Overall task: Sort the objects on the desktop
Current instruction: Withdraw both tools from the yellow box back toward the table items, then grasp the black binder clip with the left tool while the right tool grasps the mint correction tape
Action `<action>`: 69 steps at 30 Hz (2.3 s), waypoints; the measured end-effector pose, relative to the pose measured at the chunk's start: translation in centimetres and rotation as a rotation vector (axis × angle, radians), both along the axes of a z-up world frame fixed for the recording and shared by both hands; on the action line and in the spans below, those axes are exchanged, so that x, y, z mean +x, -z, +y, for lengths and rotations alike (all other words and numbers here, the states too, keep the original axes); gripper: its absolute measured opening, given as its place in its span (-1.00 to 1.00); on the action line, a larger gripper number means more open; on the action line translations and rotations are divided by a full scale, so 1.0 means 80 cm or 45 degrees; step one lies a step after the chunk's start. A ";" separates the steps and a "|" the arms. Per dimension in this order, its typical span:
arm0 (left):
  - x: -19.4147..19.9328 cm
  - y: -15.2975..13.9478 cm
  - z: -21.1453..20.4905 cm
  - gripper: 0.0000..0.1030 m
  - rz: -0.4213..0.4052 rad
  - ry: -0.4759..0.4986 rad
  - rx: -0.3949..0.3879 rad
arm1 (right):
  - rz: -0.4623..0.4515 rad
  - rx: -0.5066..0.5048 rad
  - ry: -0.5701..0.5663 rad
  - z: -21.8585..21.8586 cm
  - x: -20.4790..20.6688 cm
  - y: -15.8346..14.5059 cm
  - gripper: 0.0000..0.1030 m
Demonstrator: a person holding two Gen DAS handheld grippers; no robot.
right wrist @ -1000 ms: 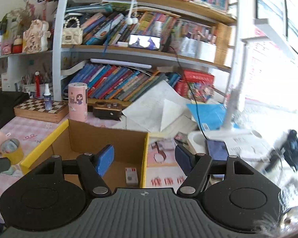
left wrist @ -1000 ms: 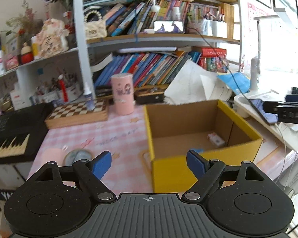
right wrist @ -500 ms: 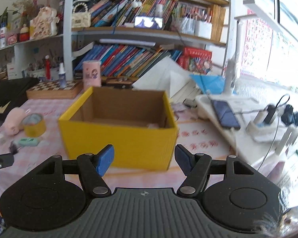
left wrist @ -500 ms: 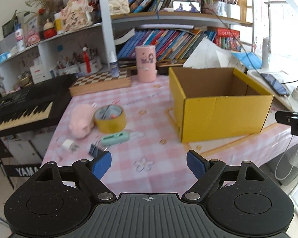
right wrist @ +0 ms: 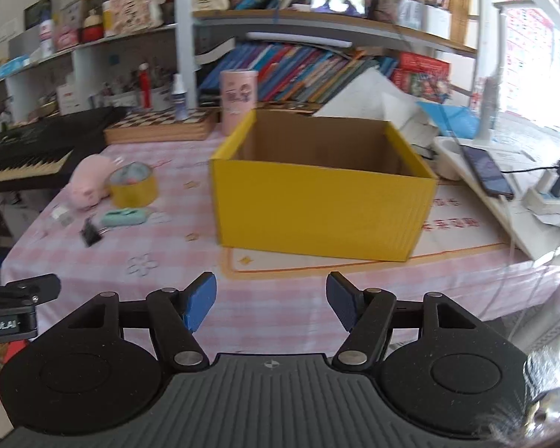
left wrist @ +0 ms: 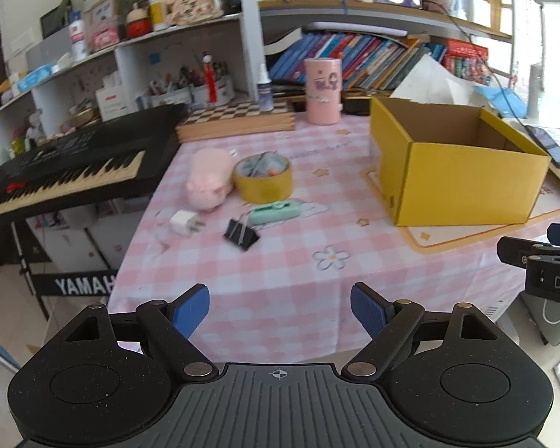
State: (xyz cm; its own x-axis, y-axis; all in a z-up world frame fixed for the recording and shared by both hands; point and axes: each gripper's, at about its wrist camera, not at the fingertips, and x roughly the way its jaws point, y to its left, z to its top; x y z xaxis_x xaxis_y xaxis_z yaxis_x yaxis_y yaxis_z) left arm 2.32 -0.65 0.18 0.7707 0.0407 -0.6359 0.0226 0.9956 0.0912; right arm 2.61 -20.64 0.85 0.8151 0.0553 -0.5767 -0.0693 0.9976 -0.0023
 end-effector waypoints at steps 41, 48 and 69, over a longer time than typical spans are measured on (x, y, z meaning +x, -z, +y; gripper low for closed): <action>0.031 0.031 0.101 0.65 0.049 -0.124 -0.102 | 0.053 -0.091 -0.326 0.140 0.046 0.022 0.23; 0.066 0.036 0.097 0.63 0.054 -0.055 -0.110 | 0.064 -0.054 -0.335 0.145 0.096 0.023 0.18; 0.203 0.077 0.091 0.27 0.117 0.217 -0.104 | 0.120 -0.043 -0.436 0.154 0.218 0.030 0.11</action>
State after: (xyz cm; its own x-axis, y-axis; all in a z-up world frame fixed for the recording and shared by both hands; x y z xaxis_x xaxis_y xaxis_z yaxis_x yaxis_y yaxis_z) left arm 18.56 6.62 -5.99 0.7009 -0.1397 -0.6994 0.1955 0.9807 0.0000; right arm 20.05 -8.35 -1.53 0.6956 0.2955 -0.6548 -0.4010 0.9160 -0.0127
